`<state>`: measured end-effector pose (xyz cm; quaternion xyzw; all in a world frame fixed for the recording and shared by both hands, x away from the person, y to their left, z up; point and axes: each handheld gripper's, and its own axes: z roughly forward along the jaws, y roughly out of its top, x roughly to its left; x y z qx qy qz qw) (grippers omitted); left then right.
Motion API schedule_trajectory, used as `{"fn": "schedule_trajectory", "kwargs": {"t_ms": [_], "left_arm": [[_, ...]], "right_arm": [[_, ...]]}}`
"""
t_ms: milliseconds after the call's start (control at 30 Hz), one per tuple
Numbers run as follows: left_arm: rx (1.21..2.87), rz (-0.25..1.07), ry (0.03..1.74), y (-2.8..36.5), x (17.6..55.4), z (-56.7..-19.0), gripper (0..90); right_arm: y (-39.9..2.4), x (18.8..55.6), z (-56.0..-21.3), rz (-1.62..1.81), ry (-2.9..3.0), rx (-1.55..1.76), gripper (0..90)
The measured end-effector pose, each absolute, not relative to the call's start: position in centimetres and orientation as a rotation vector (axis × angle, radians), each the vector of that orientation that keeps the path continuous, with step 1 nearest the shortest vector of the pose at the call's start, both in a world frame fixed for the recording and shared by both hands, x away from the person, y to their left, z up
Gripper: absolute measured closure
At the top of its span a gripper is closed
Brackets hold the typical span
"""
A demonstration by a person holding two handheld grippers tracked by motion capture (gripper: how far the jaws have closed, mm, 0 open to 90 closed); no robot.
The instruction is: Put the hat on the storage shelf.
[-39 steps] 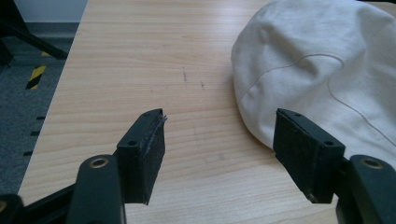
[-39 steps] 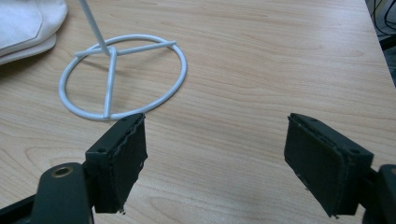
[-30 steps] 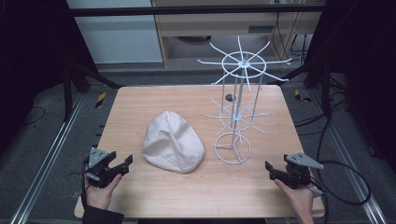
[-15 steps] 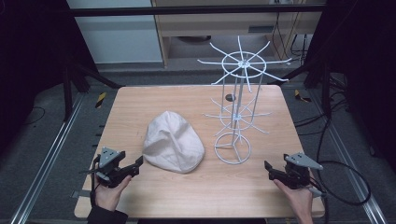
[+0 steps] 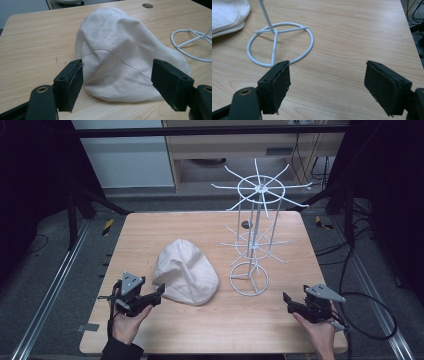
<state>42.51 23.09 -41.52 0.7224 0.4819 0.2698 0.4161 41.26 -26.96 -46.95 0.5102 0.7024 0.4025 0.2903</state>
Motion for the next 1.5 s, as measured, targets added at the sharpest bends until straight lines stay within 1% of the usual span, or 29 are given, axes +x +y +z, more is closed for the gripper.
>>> {"fn": "schedule_trajectory", "kwargs": {"t_ms": [333, 667, 833, 1233, 1500], "left_arm": [[1.807, 0.654, 1.210, 21.4, 43.4, -41.1, 25.7], [1.798, 0.641, 1.209, 18.8, 44.9, -41.0, 25.8], [1.819, 0.636, 1.207, 16.8, 45.8, -41.1, 25.7], [1.798, 0.679, 1.296, 15.0, 47.9, -41.9, 26.8], [1.784, 0.701, 1.350, 14.3, 49.2, -42.9, 31.2]], "right_arm": [[-27.0, 41.2, -47.0, 1.072, 1.881, 1.361, 21.2], [-27.0, 41.3, -47.0, 1.077, 1.886, 1.364, 21.0], [-27.0, 41.3, -47.1, 1.072, 1.887, 1.354, 20.8], [-27.1, 41.4, -47.2, 1.076, 1.896, 1.364, 20.5], [-27.1, 41.4, -47.2, 1.081, 1.903, 1.366, 20.3]]}}
